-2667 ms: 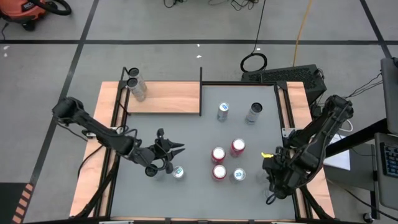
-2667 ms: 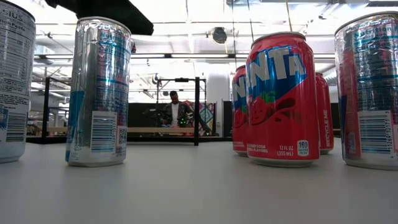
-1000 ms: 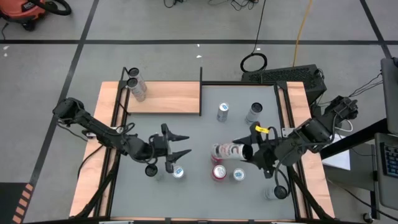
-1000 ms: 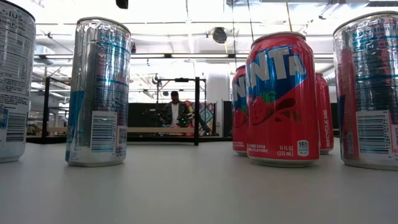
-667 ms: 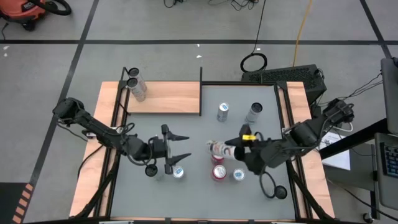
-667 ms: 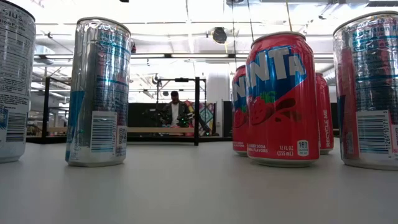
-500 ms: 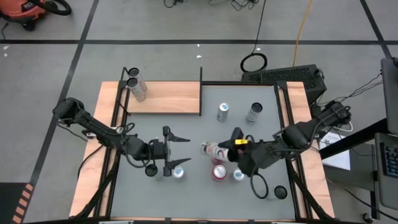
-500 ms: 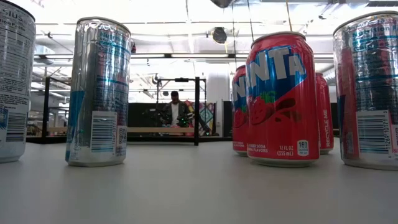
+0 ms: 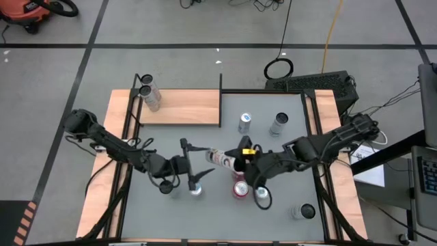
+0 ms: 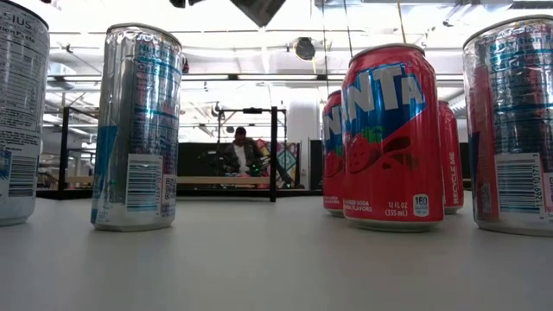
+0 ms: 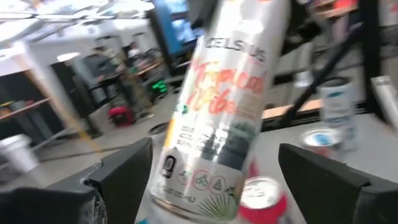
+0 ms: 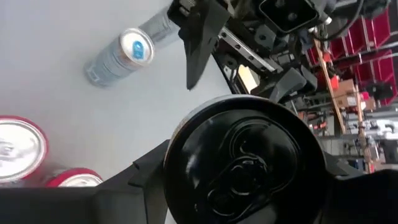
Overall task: Place canned beverage on shelf
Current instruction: Put the white-yellow soda can on the shelf aligned with the other white-yellow soda can
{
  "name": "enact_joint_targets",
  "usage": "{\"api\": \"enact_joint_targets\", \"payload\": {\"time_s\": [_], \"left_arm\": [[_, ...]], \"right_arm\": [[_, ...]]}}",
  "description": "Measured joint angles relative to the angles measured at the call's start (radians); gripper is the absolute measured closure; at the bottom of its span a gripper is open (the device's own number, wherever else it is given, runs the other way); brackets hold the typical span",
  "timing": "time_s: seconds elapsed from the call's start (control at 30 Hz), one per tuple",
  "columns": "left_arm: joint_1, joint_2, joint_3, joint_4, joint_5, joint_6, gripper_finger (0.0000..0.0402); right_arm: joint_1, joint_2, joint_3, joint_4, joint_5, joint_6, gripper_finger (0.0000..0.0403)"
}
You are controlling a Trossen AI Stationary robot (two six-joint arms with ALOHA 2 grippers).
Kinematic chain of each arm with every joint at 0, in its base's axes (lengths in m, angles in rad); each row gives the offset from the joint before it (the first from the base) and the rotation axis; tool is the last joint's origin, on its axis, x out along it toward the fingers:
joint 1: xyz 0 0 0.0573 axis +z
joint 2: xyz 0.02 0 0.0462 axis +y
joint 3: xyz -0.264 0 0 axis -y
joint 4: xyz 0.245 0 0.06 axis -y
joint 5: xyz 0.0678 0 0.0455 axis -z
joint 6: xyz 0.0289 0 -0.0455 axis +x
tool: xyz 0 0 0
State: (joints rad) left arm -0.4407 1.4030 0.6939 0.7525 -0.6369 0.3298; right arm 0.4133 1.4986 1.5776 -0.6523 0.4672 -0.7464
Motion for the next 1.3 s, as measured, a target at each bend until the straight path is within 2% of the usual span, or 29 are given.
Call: {"api": "enact_joint_targets", "payload": {"time_s": [0.13, 0.23, 0.47, 0.7, 0.93, 1.03, 1.13, 1.3], "left_arm": [[0.012, 0.024, 0.000, -0.011, -0.047, 0.016, 0.0051], [0.022, 0.037, 0.000, -0.007, -0.045, 0.018, 0.0051], [0.040, 0.051, 0.000, -0.002, -0.029, 0.016, 0.0051], [0.046, 0.051, 0.000, -0.004, -0.016, 0.046, 0.0054], [0.047, 0.051, 0.000, -0.010, -0.021, 0.019, 0.0108], [0.046, 0.051, 0.000, -0.017, -0.018, -0.009, 0.0116], [0.046, 0.051, 0.000, -0.026, -0.020, -0.032, 0.0100], [0.054, 0.051, 0.000, -0.026, -0.027, -0.044, 0.0043]], "right_arm": [[-0.020, 0.006, 0.000, -0.001, -0.035, 0.000, 0.0188], [-0.035, 0.007, 0.000, 0.020, -0.097, -0.002, 0.0188], [-0.048, 0.008, 0.000, 0.041, -0.112, -0.020, 0.0188], [-0.065, 0.008, 0.000, 0.050, -0.180, -0.008, 0.0188], [-0.080, 0.008, 0.000, 0.051, -0.184, 0.029, 0.0188], [-0.081, 0.008, 0.000, 0.052, -0.187, 0.035, 0.0188], [-0.081, 0.008, 0.000, 0.051, -0.188, 0.032, 0.0188], [-0.080, 0.008, 0.000, 0.069, -0.187, 0.025, 0.0188]]}}
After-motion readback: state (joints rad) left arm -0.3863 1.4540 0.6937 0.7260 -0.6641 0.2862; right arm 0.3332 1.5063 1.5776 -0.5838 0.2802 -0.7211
